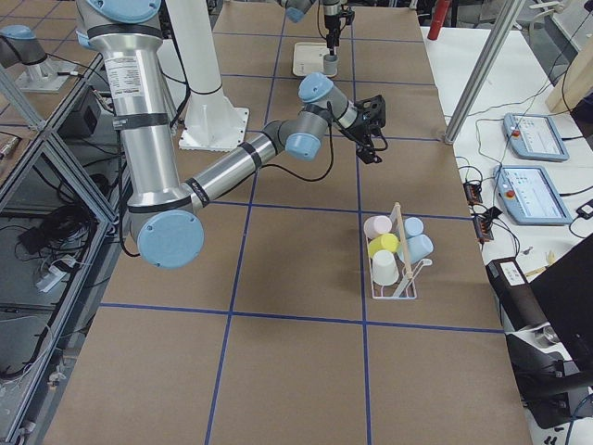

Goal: Transfer IKEA cup to right arm and place on rack

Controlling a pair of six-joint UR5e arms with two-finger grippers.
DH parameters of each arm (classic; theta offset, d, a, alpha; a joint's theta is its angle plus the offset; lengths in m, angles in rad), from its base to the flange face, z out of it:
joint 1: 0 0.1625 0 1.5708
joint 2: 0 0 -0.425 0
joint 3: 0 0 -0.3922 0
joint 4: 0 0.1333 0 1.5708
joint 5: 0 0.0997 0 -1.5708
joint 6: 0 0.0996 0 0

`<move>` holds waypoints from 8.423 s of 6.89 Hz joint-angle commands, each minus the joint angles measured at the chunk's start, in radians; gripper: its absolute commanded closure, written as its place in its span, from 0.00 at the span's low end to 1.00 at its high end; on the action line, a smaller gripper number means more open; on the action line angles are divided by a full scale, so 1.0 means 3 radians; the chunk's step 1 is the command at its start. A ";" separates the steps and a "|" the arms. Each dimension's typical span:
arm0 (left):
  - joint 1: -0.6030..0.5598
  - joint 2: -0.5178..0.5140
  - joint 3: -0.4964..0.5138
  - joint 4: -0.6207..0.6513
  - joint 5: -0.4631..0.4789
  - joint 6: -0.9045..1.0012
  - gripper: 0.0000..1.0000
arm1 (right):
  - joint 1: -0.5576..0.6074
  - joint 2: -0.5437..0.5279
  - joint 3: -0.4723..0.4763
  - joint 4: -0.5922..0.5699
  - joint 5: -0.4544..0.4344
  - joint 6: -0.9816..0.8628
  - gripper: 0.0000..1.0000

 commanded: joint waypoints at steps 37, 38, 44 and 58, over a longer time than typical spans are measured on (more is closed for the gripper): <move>0.1284 -0.1761 -0.0132 -0.2859 0.1647 -0.4559 1.00 | -0.0947 0.0620 0.0394 0.1330 0.0077 0.4131 0.00; 0.1284 -0.1761 -0.0132 -0.2864 0.1647 -0.4564 1.00 | -0.0947 0.0620 0.0394 0.1330 0.0077 0.4131 0.00; 0.1340 -0.1781 -0.0132 -0.2854 0.1652 -0.4570 1.00 | -0.0952 0.0645 0.0389 0.1330 0.0077 0.4188 0.00; 0.1064 -0.1623 -0.0233 -0.2309 0.1576 -0.3909 0.00 | -0.0749 0.0610 0.0078 0.1273 -0.0112 0.3500 1.00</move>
